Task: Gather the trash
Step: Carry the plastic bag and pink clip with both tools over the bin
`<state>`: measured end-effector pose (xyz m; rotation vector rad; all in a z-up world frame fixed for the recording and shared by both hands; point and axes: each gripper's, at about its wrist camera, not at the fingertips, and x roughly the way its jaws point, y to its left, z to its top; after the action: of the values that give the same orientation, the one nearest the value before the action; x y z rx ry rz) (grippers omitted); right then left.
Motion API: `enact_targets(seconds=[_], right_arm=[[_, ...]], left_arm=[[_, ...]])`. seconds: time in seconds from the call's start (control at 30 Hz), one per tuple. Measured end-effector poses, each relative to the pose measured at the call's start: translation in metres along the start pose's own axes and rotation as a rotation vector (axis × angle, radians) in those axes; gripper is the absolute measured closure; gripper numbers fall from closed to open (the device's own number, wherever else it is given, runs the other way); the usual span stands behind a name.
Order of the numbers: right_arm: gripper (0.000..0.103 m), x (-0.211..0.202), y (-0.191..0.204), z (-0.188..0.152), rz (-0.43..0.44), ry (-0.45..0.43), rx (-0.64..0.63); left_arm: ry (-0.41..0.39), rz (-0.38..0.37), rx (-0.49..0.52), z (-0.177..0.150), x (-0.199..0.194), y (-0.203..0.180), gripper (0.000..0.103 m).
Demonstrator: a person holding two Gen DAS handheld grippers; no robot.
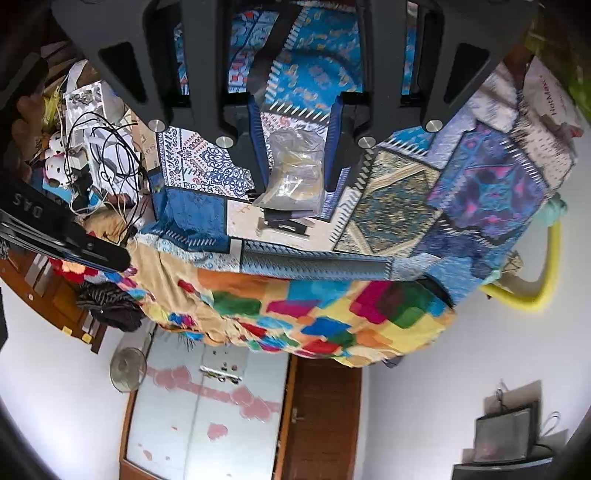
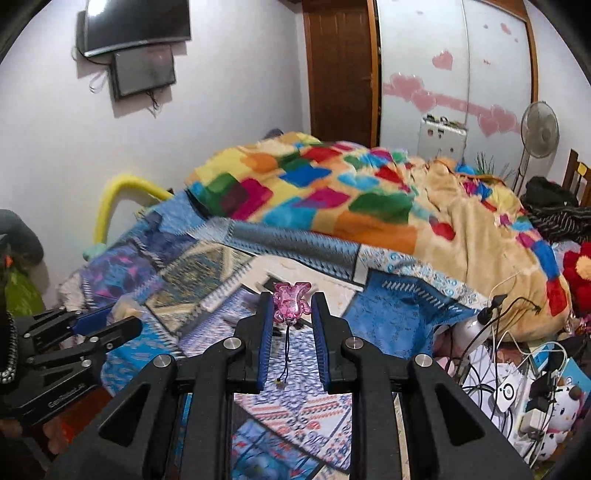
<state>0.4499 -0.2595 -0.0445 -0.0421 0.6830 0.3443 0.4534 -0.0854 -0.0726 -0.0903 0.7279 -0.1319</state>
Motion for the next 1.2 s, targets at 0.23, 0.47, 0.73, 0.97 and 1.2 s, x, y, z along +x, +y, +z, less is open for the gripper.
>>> enact_targets(seconds=[0.23,0.47,0.73,0.97,1.2], right_arm=[[0.084,-0.056,0.047,0.001,0.053,-0.069,-0.055],[0.084,-0.090,0.096,-0.011,0.142,-0.090,-0.087],[0.084,-0.102,0.162,-0.036,0.262,-0.050,-0.119],[0.084,-0.096,0.222,-0.056,0.350,0.005,-0.179],[0.084,-0.076,0.283,-0.083,0.423,0.088,-0.239]], left_arm=[[-0.044,0.056,-0.042,-0.016,-0.069,0.025,0.074],[-0.068,0.134,-0.074,-0.048,-0.133,0.057,0.074],[-0.080,0.237,-0.135,-0.095,-0.202,0.110,0.074],[-0.070,0.319,-0.196,-0.140,-0.243,0.161,0.074],[0.000,0.352,-0.256,-0.187,-0.252,0.209,0.074]])
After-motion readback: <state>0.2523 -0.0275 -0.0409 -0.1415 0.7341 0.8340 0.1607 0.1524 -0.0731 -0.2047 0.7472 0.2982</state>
